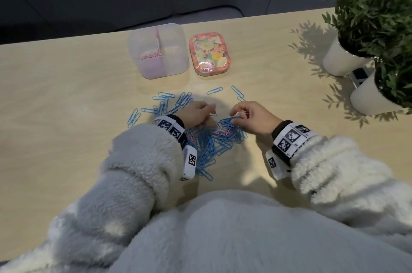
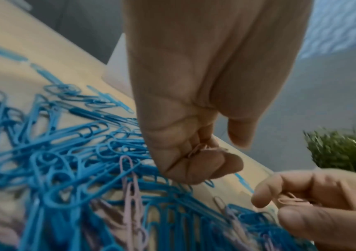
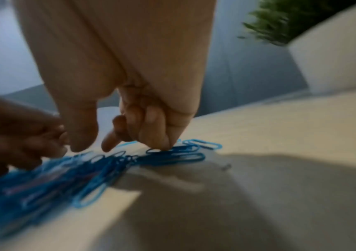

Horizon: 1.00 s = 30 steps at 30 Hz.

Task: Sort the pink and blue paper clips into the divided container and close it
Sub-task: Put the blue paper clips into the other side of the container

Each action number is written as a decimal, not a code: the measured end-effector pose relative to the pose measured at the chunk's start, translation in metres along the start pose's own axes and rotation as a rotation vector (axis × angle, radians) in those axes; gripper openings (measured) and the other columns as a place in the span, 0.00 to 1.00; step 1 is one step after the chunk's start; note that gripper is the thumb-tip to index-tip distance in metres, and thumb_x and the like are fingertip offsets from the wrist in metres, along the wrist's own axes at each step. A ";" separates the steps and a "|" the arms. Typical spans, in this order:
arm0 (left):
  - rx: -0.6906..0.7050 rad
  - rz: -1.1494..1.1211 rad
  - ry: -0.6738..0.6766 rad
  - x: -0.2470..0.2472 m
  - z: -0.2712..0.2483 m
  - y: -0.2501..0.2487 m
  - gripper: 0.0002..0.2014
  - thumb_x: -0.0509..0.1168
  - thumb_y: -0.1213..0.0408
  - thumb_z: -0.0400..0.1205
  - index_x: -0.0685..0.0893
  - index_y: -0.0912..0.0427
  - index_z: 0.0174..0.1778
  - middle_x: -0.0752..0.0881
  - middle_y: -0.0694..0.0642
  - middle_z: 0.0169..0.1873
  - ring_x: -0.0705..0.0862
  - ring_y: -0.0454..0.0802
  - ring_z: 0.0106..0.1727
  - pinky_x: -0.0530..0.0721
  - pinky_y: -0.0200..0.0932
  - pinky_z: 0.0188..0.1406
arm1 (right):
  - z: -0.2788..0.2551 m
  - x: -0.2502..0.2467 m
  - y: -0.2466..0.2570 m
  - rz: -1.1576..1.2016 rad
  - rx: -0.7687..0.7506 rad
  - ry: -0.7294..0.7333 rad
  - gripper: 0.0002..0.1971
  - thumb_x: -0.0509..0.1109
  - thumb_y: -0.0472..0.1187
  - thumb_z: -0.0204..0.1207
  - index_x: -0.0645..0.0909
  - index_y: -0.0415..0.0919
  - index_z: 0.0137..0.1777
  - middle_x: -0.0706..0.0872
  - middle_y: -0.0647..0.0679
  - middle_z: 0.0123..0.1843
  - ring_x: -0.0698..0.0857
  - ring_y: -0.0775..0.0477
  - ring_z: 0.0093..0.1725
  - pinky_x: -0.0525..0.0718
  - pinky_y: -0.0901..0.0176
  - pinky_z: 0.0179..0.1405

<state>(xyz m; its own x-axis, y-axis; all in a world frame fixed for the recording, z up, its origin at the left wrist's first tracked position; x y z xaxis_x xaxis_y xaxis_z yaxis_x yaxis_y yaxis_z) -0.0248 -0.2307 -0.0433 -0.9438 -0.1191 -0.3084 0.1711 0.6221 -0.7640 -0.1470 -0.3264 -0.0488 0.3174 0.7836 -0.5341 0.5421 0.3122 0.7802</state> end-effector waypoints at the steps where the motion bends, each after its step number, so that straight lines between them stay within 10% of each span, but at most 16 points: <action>1: 0.033 0.101 0.015 0.003 -0.001 -0.003 0.09 0.57 0.59 0.85 0.77 0.61 0.47 0.75 0.51 0.27 0.72 0.45 0.25 0.71 0.31 0.19 | 0.002 0.003 0.002 -0.136 -0.037 0.013 0.05 0.74 0.37 0.71 0.84 0.42 0.46 0.74 0.61 0.28 0.73 0.64 0.26 0.70 0.63 0.34; 8: 0.198 0.625 -0.031 0.019 -0.001 -0.014 0.09 0.57 0.64 0.84 0.77 0.62 0.57 0.83 0.58 0.47 0.79 0.55 0.45 0.73 0.42 0.43 | 0.019 -0.009 -0.002 -0.149 0.028 -0.160 0.05 0.66 0.36 0.75 0.85 0.38 0.44 0.88 0.42 0.41 0.82 0.45 0.40 0.78 0.57 0.44; 13: 0.276 0.789 -0.050 0.024 -0.003 -0.021 0.09 0.57 0.65 0.84 0.78 0.60 0.57 0.84 0.60 0.56 0.81 0.59 0.56 0.75 0.45 0.49 | 0.005 -0.027 -0.009 0.475 0.178 -0.299 0.14 0.52 0.26 0.79 0.80 0.30 0.50 0.81 0.51 0.20 0.73 0.56 0.13 0.65 0.73 0.12; 15: 0.278 0.822 -0.049 0.025 -0.003 -0.023 0.09 0.58 0.64 0.83 0.79 0.60 0.57 0.83 0.60 0.57 0.81 0.58 0.57 0.74 0.45 0.49 | -0.004 -0.020 -0.009 0.580 0.222 -0.235 0.14 0.51 0.24 0.77 0.79 0.29 0.49 0.82 0.46 0.26 0.74 0.59 0.12 0.64 0.73 0.10; 20: 0.246 0.849 -0.012 0.024 -0.002 -0.022 0.10 0.59 0.66 0.82 0.80 0.66 0.56 0.81 0.63 0.57 0.80 0.61 0.59 0.77 0.52 0.59 | -0.007 0.000 0.020 0.008 -0.029 -0.092 0.06 0.67 0.32 0.74 0.86 0.38 0.43 0.74 0.50 0.23 0.71 0.60 0.18 0.69 0.64 0.24; 23: 0.213 0.772 -0.028 0.015 -0.003 -0.016 0.09 0.58 0.68 0.82 0.80 0.68 0.54 0.81 0.64 0.57 0.79 0.61 0.60 0.75 0.49 0.59 | -0.002 0.016 0.034 -0.441 -0.099 -0.005 0.09 0.67 0.38 0.73 0.88 0.47 0.49 0.86 0.49 0.40 0.81 0.53 0.38 0.77 0.58 0.42; 26: 0.205 0.673 -0.076 0.000 -0.005 -0.012 0.09 0.57 0.66 0.84 0.79 0.67 0.53 0.83 0.62 0.52 0.80 0.58 0.57 0.74 0.43 0.51 | 0.005 0.026 0.040 -0.682 -0.156 0.103 0.10 0.66 0.38 0.75 0.87 0.44 0.52 0.83 0.42 0.54 0.82 0.40 0.56 0.77 0.51 0.50; 30: 0.160 0.445 -0.071 -0.014 -0.007 -0.007 0.05 0.60 0.63 0.83 0.78 0.60 0.48 0.79 0.50 0.38 0.78 0.51 0.46 0.70 0.32 0.32 | 0.010 0.021 0.031 -0.603 -0.125 0.085 0.04 0.68 0.35 0.73 0.84 0.37 0.44 0.83 0.38 0.51 0.82 0.37 0.52 0.80 0.47 0.51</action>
<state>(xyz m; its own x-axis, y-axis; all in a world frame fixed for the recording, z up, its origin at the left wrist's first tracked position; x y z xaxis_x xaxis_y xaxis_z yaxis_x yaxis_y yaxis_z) -0.0152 -0.2280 -0.0296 -0.7484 0.0761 -0.6589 0.6011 0.4978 -0.6252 -0.1154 -0.3054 -0.0393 -0.0822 0.4884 -0.8688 0.5102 0.7695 0.3843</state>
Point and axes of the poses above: each hand's wrist, its own z-axis towards the middle knuckle, its own x-axis out of the palm, y = z × x, the point moved 8 cm from there along z, towards the middle knuckle
